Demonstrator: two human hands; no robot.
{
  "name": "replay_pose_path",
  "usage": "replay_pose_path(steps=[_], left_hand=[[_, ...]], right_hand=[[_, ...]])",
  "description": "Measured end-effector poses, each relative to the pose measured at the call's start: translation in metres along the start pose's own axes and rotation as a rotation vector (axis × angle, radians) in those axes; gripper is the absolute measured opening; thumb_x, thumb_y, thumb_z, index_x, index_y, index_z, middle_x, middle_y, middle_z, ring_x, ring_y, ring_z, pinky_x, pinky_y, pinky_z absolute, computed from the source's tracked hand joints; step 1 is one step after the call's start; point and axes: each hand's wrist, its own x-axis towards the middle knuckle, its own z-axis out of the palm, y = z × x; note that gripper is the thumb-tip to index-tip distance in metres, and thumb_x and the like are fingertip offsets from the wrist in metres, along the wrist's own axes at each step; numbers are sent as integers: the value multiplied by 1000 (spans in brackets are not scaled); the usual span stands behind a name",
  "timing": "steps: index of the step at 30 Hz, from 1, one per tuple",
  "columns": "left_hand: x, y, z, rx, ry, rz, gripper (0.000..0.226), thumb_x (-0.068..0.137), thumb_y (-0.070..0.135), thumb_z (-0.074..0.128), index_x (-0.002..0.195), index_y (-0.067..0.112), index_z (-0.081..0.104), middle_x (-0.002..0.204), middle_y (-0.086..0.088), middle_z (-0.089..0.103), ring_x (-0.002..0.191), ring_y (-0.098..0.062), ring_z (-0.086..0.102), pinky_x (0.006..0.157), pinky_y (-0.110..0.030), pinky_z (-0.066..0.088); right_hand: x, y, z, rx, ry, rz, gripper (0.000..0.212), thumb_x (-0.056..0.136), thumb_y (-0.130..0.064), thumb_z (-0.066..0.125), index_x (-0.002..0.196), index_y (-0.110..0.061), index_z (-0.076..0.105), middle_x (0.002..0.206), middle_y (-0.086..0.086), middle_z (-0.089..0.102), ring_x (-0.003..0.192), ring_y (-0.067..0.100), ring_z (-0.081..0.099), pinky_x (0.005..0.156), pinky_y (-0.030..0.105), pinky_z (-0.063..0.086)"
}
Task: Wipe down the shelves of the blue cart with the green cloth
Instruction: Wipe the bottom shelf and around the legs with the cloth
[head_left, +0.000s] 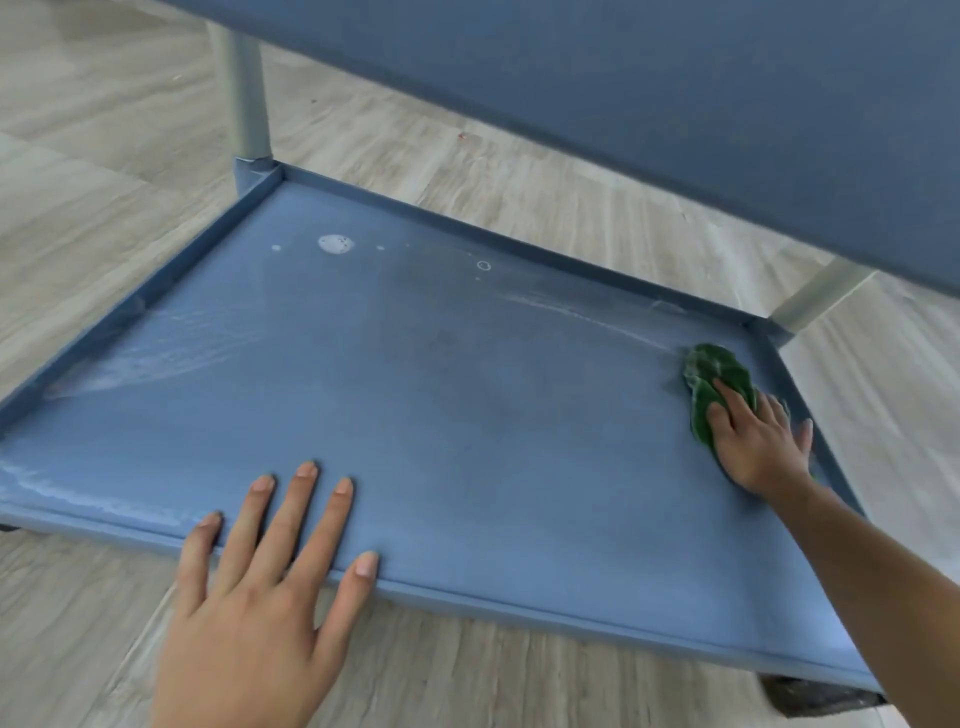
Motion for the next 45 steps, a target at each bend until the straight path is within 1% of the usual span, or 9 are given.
replay_pose_path(steps=[6,10,16,21,25,32,38,43,45], left_hand=[[-1,-5,14,-40,82,30,58,95,51,45,148,28,48,158,-1,41,142,-31,43,109,-61,33],[-3,-9,28,-174,-11,37,62,98,48,36,145,9,49,158,-14,38,145,-42,33,109,-70,29],[-4,-8,32,-162,-171,28,72,101,46,21,137,-14,40,156,-25,34,146,-49,25,111,-73,24],[-1,-6,24,-165,-32,19,61,95,44,39,141,7,54,153,-19,43,140,-45,39,107,-72,30],[1,-4,23,-96,62,-2,57,95,49,38,143,23,54,154,-7,46,141,-36,43,107,-67,33],[4,5,5,-34,51,6,57,94,53,41,143,29,54,155,0,44,142,-22,42,111,-57,30],[7,5,6,-29,75,-11,55,93,53,41,139,28,58,151,0,49,138,-21,45,109,-58,33],[9,4,5,4,100,-8,54,93,52,40,134,28,64,146,-1,54,132,-27,54,103,-59,41],[10,5,4,37,108,-10,53,91,51,41,130,27,67,143,-2,57,128,-29,57,100,-57,44]], right_hand=[[-12,48,-4,-36,-9,43,52,104,-52,21,156,-46,21,168,-6,15,155,17,8,120,62,-5],[-6,47,-3,-6,22,76,52,104,-48,27,156,-43,25,168,-1,18,155,19,8,123,57,-2],[9,38,6,35,19,91,55,101,-51,22,155,-46,23,169,-1,15,155,20,5,123,53,-4],[32,7,5,84,-13,95,56,102,-52,22,157,-44,21,169,0,13,155,24,8,124,50,3],[52,-35,9,71,-10,47,57,100,-51,21,157,-44,20,169,-1,12,154,26,11,123,52,8],[64,-138,18,98,-22,-98,61,96,-51,17,156,-42,19,169,-1,13,154,26,12,122,54,11],[52,-225,19,113,-51,-187,62,96,-49,17,157,-42,15,169,0,10,155,27,9,122,54,8],[5,-354,25,148,-12,-462,54,99,-45,19,153,-41,25,165,8,24,150,32,22,120,57,15],[-25,-408,27,177,-26,-559,54,101,-42,21,154,-40,25,165,8,22,150,30,18,120,55,12]])
